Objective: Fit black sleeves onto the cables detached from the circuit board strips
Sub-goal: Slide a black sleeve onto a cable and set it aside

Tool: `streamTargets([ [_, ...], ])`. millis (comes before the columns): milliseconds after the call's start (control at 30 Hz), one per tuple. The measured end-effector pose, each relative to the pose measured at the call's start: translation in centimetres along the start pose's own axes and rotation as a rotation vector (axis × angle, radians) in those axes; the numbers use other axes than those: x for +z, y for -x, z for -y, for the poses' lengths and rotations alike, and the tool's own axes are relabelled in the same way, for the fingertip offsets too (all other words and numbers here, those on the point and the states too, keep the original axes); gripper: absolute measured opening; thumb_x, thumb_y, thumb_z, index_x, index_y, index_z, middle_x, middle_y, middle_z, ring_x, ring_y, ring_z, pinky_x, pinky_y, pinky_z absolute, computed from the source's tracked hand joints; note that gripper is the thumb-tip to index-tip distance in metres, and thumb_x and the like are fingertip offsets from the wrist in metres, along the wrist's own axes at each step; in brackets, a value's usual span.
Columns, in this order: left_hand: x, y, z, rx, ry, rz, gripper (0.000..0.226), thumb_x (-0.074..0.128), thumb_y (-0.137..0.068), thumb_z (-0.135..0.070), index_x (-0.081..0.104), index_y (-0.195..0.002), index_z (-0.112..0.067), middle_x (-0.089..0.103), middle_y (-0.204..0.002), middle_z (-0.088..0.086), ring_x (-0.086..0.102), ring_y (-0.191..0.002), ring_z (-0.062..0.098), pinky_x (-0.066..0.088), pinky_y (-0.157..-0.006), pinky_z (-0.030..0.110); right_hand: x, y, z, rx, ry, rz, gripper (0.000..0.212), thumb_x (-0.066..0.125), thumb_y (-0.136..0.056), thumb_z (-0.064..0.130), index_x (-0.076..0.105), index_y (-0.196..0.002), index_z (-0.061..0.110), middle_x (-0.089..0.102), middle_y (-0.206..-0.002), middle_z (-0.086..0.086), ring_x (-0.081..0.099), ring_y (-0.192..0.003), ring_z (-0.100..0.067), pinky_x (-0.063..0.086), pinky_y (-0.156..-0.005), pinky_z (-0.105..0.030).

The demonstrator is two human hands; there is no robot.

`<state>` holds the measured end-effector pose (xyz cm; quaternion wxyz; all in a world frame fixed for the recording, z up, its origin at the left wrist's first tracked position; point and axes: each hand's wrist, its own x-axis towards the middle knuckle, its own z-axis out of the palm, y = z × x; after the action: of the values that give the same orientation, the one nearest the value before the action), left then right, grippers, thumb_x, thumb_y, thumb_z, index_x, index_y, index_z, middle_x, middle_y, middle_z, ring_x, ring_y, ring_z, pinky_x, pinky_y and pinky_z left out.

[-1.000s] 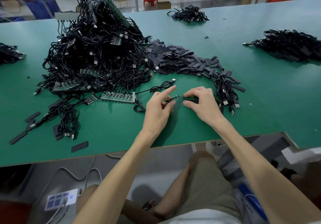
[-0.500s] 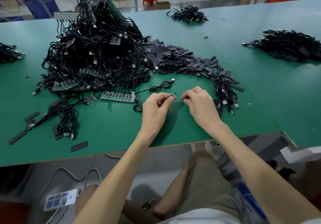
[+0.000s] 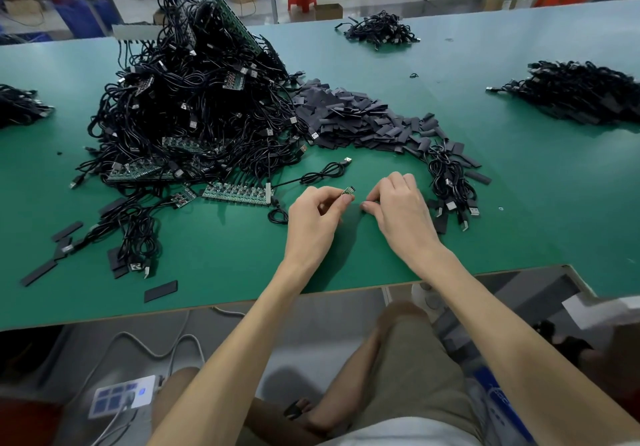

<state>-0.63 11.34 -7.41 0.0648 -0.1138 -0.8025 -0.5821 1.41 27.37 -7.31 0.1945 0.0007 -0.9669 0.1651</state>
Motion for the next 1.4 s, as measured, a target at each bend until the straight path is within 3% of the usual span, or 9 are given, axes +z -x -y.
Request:
streamTargets([
  [200,0.0,0.0,0.2,0.009,0.008,0.009,0.007,0.072,-0.094,-0.026,0.076,-0.088,-0.027,0.064,-0.086,0.0,0.064,-0.073,0.022,0.047,-0.069,0.027,-0.6,0.5,0.4,-0.036,-0.241,0.019,0.019,0.059,-0.103,0.028,0.053,-0.102,0.009,0.065,-0.09,-0.006,0.06,-0.083,-0.031,0.049,-0.074,-0.047],
  [367,0.2,0.0,0.4,0.032,-0.067,0.068,0.01,0.067,-0.098,-0.028,0.07,-0.089,-0.031,0.064,-0.087,0.0,0.063,-0.073,0.017,0.046,-0.069,0.026,-0.6,0.4,0.1,-0.08,-0.377,0.067,0.016,0.059,-0.103,0.028,0.057,-0.103,0.012,0.067,-0.092,-0.002,0.063,-0.085,-0.025,0.051,-0.079,-0.046],
  [567,0.0,0.0,0.2,0.003,-0.057,0.093,0.013,0.064,-0.1,-0.027,0.073,-0.094,-0.019,0.062,-0.079,-0.003,0.055,-0.064,0.006,0.037,-0.062,0.016,-0.3,0.5,-0.4,-0.092,-0.531,0.08,0.014,0.069,-0.097,0.024,0.06,-0.104,0.016,0.068,-0.097,0.006,0.065,-0.09,-0.003,0.051,-0.081,-0.022],
  [667,-0.1,0.0,0.1,0.011,-0.075,0.139,0.013,0.065,-0.099,-0.027,0.072,-0.091,-0.018,0.062,-0.078,-0.001,0.055,-0.063,0.007,0.038,-0.061,0.017,-0.2,0.5,-0.4,-0.064,-0.577,0.105,0.022,0.07,-0.096,0.026,0.052,-0.107,0.022,0.064,-0.087,0.009,0.06,-0.076,0.001,0.044,-0.071,-0.013],
  [800,-0.3,0.0,0.1,0.001,-0.05,0.147,0.012,0.068,-0.098,-0.026,0.074,-0.092,-0.018,0.065,-0.078,0.002,0.057,-0.062,0.01,0.042,-0.063,0.026,-0.4,0.7,-0.5,-0.036,-0.626,0.114,0.032,0.076,-0.092,0.029,0.044,-0.099,0.032,0.062,-0.084,0.005,0.056,-0.064,-0.006,0.044,-0.063,-0.017],
  [1033,-0.1,0.2,-0.1,0.0,-0.097,0.146,0.017,0.066,-0.099,-0.026,0.071,-0.088,-0.013,0.065,-0.075,0.006,0.06,-0.068,0.018,0.045,-0.07,0.034,-0.4,0.6,-0.8,-0.009,-0.769,0.104,0.033,0.085,-0.081,0.017,0.055,-0.094,0.021,0.065,-0.074,0.001,0.059,-0.05,-0.017,0.048,-0.045,-0.026],
  [1133,-0.1,0.2,-0.1,-0.014,-0.081,0.118,0.019,0.063,-0.1,-0.026,0.069,-0.086,-0.014,0.065,-0.073,0.01,0.057,-0.069,0.017,0.045,-0.071,0.037,-0.2,0.6,-0.7,-0.028,-0.771,0.11,0.03,0.082,-0.083,0.009,0.059,-0.099,0.019,0.065,-0.077,-0.003,0.061,-0.056,-0.021,0.055,-0.05,-0.032],
  [1267,0.0,0.1,0.0,-0.021,-0.104,0.11,0.018,0.063,-0.101,-0.027,0.068,-0.088,-0.015,0.064,-0.078,0.012,0.059,-0.067,0.018,0.044,-0.068,0.035,0.0,0.5,-0.9,-0.096,-0.633,0.048,0.02,0.078,-0.089,0.011,0.064,-0.103,0.015,0.063,-0.088,0.004,0.062,-0.066,-0.014,0.057,-0.065,-0.036],
  [1400,0.0,0.1,0.1,-0.016,-0.123,0.12,0.019,0.062,-0.101,-0.029,0.069,-0.09,-0.015,0.064,-0.08,0.012,0.059,-0.07,0.022,0.045,-0.069,0.038,0.1,0.6,-0.9,-0.167,-0.534,-0.004,0.015,0.076,-0.091,0.014,0.064,-0.101,0.015,0.06,-0.089,0.009,0.062,-0.074,-0.007,0.053,-0.071,-0.028],
])
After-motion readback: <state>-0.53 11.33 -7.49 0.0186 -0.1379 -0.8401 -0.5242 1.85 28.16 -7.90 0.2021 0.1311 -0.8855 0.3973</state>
